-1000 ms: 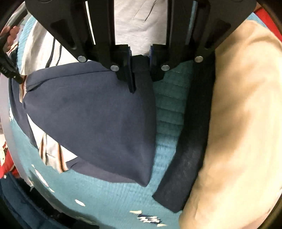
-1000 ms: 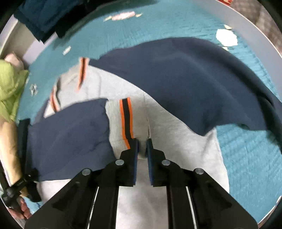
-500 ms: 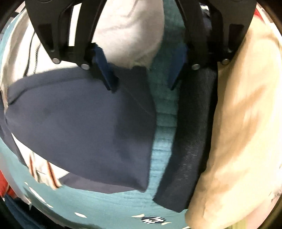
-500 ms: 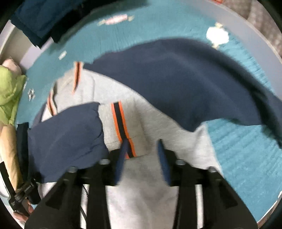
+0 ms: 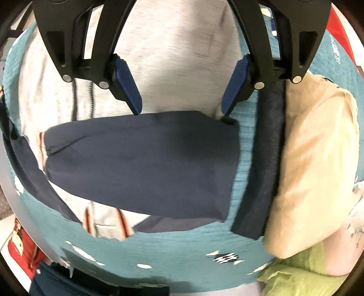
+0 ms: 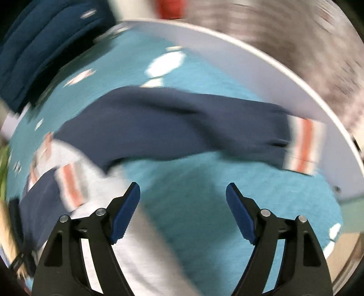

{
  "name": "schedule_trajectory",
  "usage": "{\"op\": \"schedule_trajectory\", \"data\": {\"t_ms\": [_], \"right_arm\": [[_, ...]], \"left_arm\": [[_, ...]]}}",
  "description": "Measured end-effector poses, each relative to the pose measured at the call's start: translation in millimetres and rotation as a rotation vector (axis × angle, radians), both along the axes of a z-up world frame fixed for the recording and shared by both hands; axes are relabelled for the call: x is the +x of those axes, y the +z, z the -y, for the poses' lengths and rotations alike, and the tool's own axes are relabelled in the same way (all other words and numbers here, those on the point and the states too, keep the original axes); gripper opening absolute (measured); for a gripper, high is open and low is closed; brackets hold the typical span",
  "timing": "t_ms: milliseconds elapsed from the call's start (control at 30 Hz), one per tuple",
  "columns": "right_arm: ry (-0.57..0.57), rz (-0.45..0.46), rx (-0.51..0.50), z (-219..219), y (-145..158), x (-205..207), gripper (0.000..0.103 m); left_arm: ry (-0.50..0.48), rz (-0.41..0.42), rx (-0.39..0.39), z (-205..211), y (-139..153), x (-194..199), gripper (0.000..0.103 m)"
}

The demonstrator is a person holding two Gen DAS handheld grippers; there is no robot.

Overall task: Fold large clothes
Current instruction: 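Grasp the other navy sleeve cuff with the right tool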

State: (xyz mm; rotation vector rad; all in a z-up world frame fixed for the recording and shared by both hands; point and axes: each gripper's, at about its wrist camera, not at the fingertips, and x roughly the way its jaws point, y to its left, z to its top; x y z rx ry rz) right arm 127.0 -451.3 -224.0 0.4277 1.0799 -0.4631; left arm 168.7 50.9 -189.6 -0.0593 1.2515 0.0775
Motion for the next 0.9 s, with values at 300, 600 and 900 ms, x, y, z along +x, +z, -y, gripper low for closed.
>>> {"op": "schedule_trajectory", "data": {"t_ms": [300,600,900], "right_arm": [[-0.235,-0.006,-0.017,109,-21,-45,0.075],[-0.271,0.126,0.138,157,-46,-43,0.053],[-0.267,0.310,0.086,152,3,-38,0.007]], "left_arm": [[-0.076,-0.029,-0.012,58,-8,4,0.073],[-0.197,-0.051,-0.034,121,-17,13,0.073],[-0.289,0.010,-0.172,168,-7,48,0.041]]}}
